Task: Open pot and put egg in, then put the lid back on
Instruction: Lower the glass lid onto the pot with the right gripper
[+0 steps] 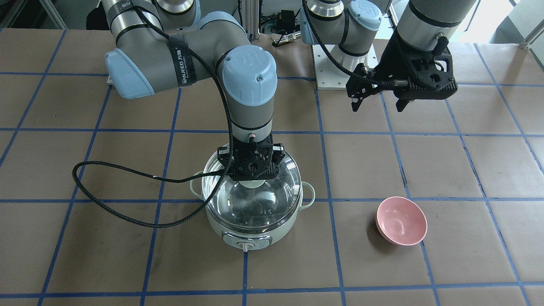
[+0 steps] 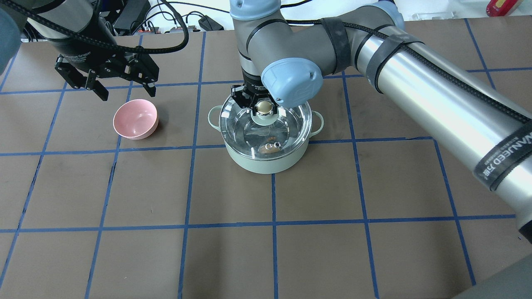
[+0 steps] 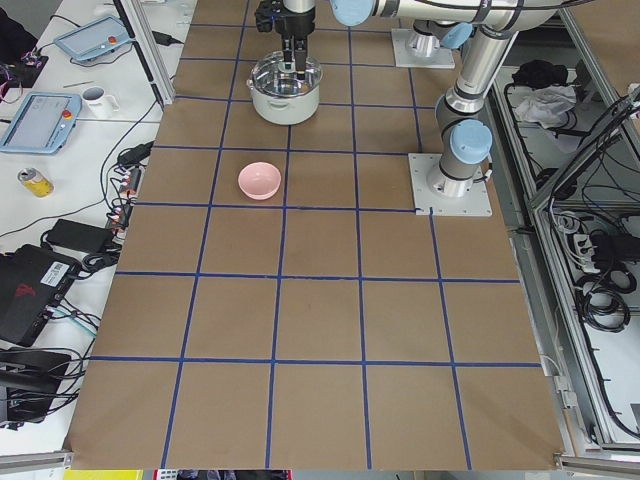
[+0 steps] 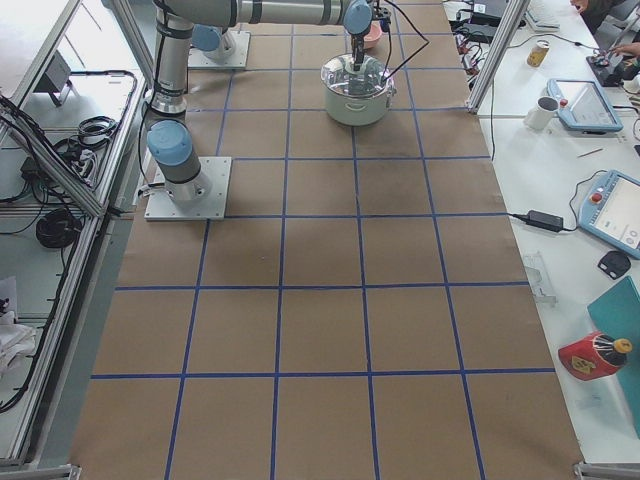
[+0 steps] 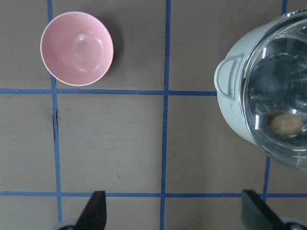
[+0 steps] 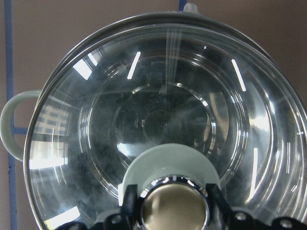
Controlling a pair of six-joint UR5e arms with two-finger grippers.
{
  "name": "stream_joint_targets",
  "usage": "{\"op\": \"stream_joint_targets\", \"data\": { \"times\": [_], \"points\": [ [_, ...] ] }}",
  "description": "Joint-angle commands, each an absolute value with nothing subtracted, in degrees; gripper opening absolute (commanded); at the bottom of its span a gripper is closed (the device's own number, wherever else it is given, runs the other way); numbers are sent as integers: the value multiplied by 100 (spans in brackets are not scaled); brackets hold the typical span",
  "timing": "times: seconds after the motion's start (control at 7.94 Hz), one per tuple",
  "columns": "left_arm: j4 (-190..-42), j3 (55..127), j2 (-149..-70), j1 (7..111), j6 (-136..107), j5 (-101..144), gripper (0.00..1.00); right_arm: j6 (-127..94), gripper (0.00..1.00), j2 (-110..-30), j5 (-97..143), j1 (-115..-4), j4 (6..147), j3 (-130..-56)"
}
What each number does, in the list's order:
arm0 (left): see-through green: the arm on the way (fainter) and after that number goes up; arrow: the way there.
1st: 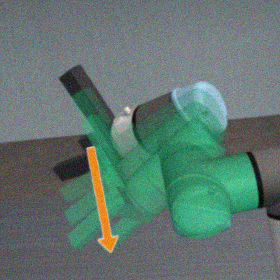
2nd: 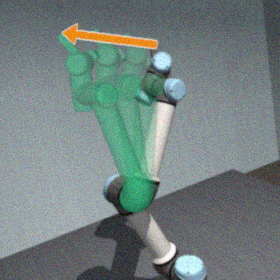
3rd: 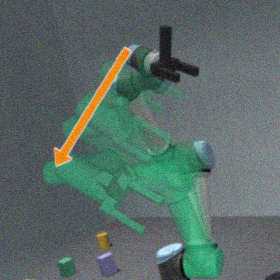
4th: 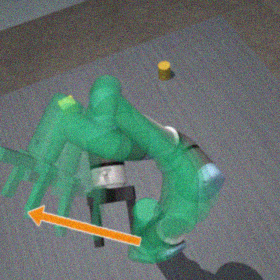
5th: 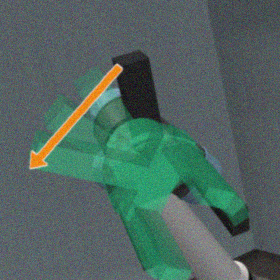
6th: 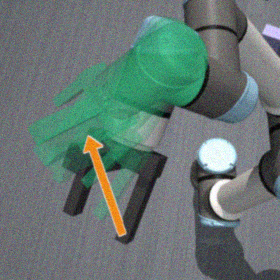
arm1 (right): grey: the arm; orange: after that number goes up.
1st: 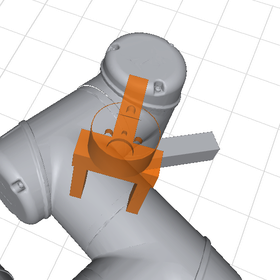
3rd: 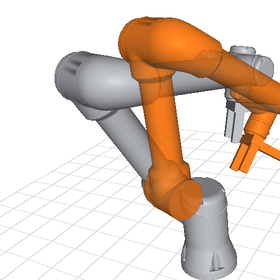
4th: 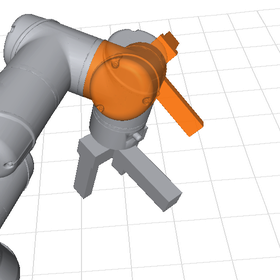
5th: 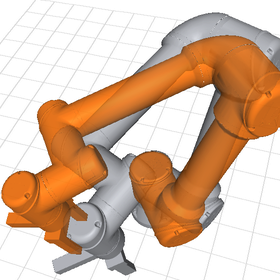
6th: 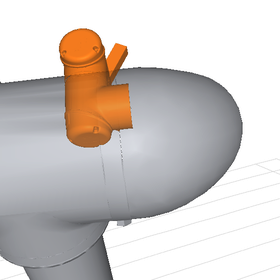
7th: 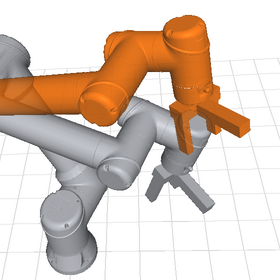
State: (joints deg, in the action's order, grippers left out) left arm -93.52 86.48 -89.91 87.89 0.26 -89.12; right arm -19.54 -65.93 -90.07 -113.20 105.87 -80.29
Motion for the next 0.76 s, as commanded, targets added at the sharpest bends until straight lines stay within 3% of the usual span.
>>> {"op": "stream_joint_targets", "data": {
  "times": [0.0,0.63],
  "points": [
    [-9352,8648,-8991,8780,26,-8912,100,-1951,0,-6592,-8991,-11320,10608,-8033],
    [-9352,8648,-8991,8780,26,-8921,100,-1846,0,-6548,-8921,-11320,10731,-8042]
  ]
}}
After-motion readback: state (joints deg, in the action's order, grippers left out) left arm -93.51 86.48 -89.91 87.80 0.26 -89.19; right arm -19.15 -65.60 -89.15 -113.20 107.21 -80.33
